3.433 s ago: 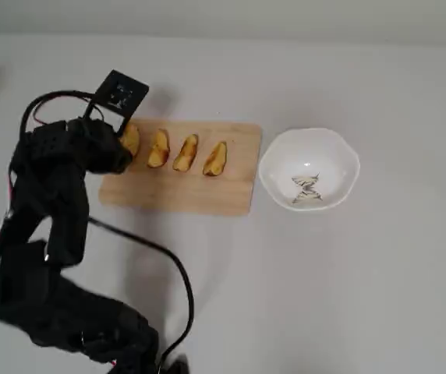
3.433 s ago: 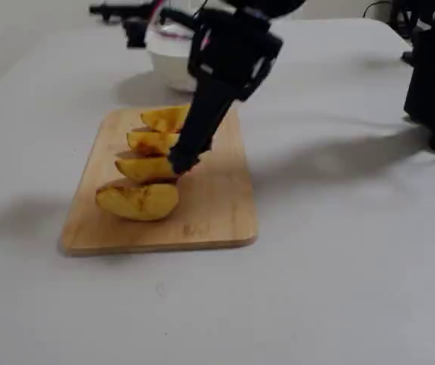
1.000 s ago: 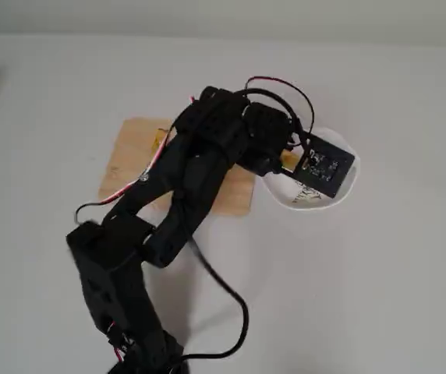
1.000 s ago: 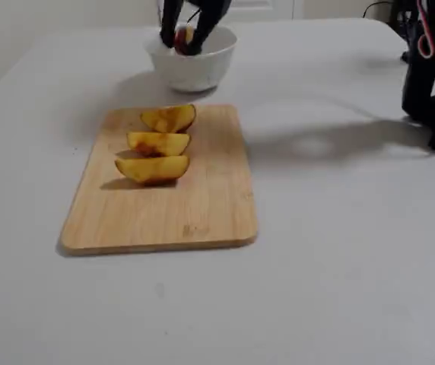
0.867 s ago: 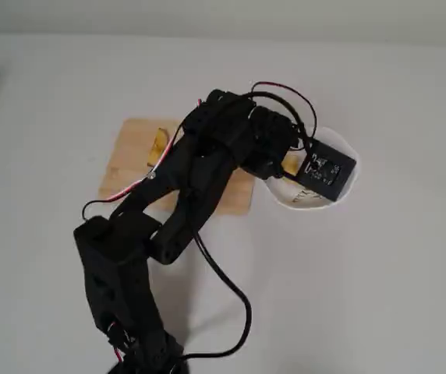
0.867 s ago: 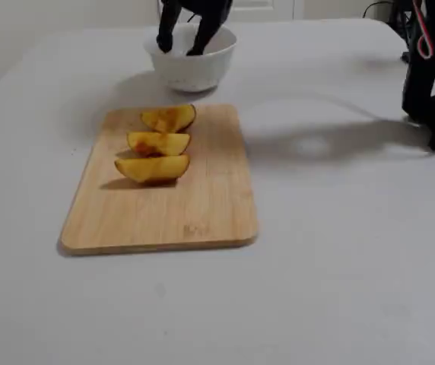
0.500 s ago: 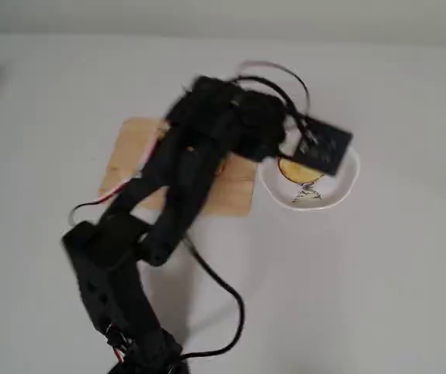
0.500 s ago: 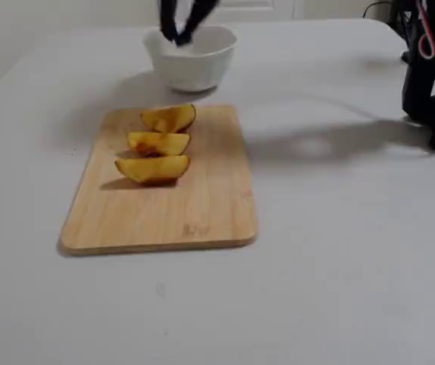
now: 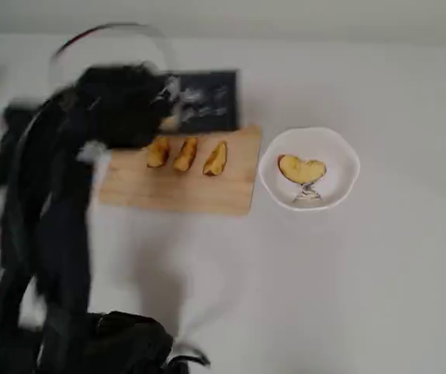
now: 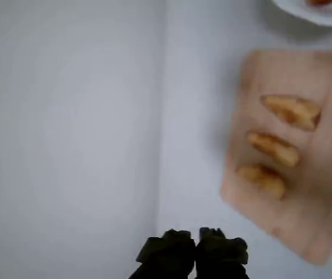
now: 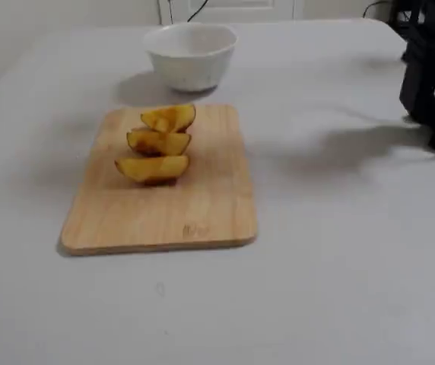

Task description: Pick up the leftmost apple slice from the cutting board and place it into the bowl

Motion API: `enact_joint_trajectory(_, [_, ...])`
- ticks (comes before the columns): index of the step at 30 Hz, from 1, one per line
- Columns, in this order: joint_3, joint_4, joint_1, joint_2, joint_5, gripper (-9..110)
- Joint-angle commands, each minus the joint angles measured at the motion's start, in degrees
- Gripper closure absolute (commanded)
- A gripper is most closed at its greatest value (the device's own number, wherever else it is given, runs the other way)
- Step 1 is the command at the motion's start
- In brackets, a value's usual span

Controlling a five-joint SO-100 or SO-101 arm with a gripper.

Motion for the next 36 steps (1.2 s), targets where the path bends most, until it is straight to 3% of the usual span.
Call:
enact_joint_trajectory(1, [14.0, -4.0, 0.1, 23.6, -0.6, 101])
enact_joint_trajectory(12, [52.2, -5.3, 0.0, 55.5, -9.7, 101])
enact_joint_trajectory(25, [74.4, -7.3, 3.9, 55.6, -5.5, 101])
enact_joint_trajectory(36, [74.4, -7.3, 4.2, 55.6, -4.8, 101])
